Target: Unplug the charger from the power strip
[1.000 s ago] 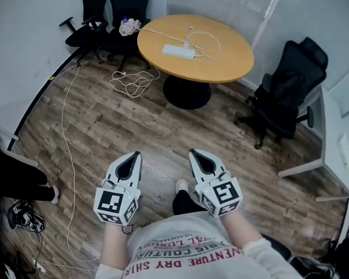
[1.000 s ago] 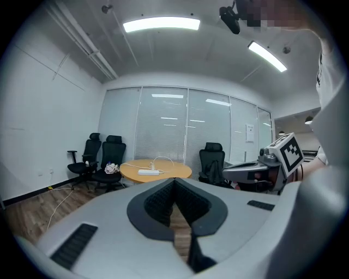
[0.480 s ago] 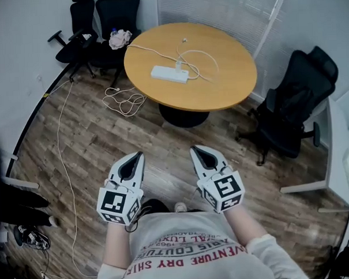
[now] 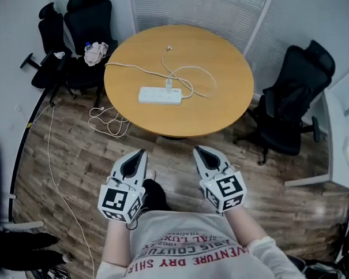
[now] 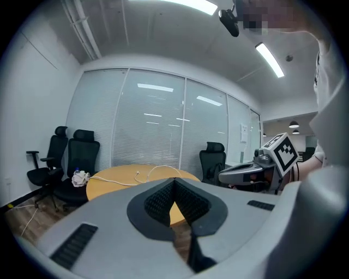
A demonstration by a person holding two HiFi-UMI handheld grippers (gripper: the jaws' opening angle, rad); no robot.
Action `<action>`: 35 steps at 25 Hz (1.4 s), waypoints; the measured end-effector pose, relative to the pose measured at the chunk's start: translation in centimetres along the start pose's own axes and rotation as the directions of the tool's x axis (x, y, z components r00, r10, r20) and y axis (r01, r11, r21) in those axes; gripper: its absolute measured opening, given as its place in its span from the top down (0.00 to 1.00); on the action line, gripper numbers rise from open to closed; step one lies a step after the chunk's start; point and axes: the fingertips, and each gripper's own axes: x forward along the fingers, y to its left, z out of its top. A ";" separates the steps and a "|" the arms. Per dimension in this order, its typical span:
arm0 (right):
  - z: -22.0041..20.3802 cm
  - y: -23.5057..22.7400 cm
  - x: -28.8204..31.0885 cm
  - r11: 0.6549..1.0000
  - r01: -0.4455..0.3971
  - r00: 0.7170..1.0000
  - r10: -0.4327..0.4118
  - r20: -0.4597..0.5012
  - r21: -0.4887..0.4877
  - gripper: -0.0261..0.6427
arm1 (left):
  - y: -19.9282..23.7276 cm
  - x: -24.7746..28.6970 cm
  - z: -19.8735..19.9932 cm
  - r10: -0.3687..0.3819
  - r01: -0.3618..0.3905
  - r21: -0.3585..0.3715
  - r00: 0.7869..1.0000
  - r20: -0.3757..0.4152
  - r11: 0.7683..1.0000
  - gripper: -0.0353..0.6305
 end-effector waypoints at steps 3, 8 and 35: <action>1.7 -1.0 4.9 0.997 0.068 0.998 -0.067 -0.004 0.025 0.92 | 5.2 4.0 1.4 -0.065 0.065 0.024 0.998 -0.012 0.998 0.90; 4.9 -3.2 12.6 0.978 0.200 0.980 -0.200 -0.005 0.065 0.92 | 13.4 10.6 4.0 -0.170 0.171 0.030 0.985 -0.030 0.985 0.90; -3.5 -14.3 30.1 0.933 0.322 0.864 -0.221 -0.452 0.160 0.92 | 21.3 29.6 -6.1 -0.391 0.402 -0.017 0.879 -0.272 0.915 0.90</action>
